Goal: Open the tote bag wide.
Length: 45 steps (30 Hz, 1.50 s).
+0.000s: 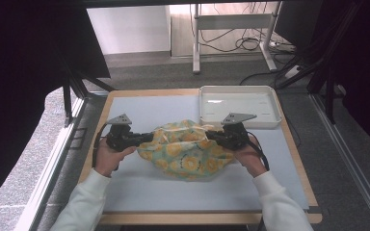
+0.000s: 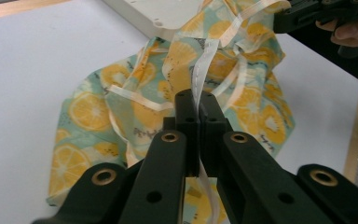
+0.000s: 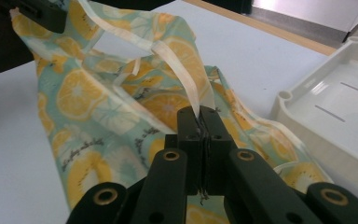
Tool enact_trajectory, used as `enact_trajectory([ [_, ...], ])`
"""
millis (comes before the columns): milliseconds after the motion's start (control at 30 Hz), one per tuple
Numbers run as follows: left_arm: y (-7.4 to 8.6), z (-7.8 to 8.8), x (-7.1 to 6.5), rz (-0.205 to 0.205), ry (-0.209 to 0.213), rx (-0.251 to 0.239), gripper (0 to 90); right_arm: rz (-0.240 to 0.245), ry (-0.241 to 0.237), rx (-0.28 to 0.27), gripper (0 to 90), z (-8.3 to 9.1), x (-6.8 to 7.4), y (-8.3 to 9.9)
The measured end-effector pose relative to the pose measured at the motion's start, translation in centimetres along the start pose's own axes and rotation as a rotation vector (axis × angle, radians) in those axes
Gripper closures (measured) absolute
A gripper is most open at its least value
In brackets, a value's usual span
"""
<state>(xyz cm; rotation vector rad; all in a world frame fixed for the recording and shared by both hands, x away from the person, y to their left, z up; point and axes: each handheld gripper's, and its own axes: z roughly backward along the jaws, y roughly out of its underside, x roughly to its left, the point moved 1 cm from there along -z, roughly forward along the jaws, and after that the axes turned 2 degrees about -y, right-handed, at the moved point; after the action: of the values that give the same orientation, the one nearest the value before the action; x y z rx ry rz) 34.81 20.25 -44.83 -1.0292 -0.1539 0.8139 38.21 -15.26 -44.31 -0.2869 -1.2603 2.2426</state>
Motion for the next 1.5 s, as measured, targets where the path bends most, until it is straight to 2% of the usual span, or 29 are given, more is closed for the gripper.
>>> enact_trajectory([
  [133, 0.3, 0.2, -0.6, -0.01, 0.023, -0.005, 90.0, -0.003, -0.014, 0.007, 87.3, 0.8, 0.8, 1.0],
  [300, 1.3, 0.2, -1.2, -0.001, 0.055, 0.008, 90.0, -0.009, -0.031, 0.006, 87.3, 1.9, 1.6, 2.2],
  [433, 2.4, 0.1, -1.4, 0.002, 0.053, 0.029, 90.0, -0.024, -0.048, 0.01, 87.3, 2.4, 1.9, 3.1],
  [600, 3.6, -0.1, -1.4, 0.006, 0.052, 0.051, 90.0, -0.032, -0.058, 0.053, 87.3, 2.1, 2.2, 4.6],
  [733, 4.2, -0.2, -1.2, 0.016, 0.051, 0.065, 90.0, -0.047, -0.063, 0.066, 87.3, 1.9, 2.1, 5.3],
  [900, 4.9, -0.2, -1.3, 0.005, 0.054, 0.074, 90.0, -0.057, -0.076, 0.08, 87.3, 1.8, 2.4, 5.7],
  [967, 5.3, -0.4, -1.6, -0.01, 0.054, 0.086, 90.0, -0.054, -0.084, 0.089, 87.3, 1.7, 2.7, 6.2],
  [1167, 6.4, -0.7, -2.0, -0.016, 0.065, 0.125, 90.0, -0.064, -0.109, 0.14, 86.9, 1.8, 3.5, 7.8],
  [1300, 7.2, -1.1, -2.2, -0.015, 0.077, 0.158, 90.0, -0.085, -0.117, 0.177, 86.9, 1.8, 3.6, 9.3],
  [1500, 8.5, -1.7, -2.6, -0.026, 0.087, 0.204, 89.9, -0.102, -0.127, 0.21, 86.5, 1.7, 3.7, 10.2],
])
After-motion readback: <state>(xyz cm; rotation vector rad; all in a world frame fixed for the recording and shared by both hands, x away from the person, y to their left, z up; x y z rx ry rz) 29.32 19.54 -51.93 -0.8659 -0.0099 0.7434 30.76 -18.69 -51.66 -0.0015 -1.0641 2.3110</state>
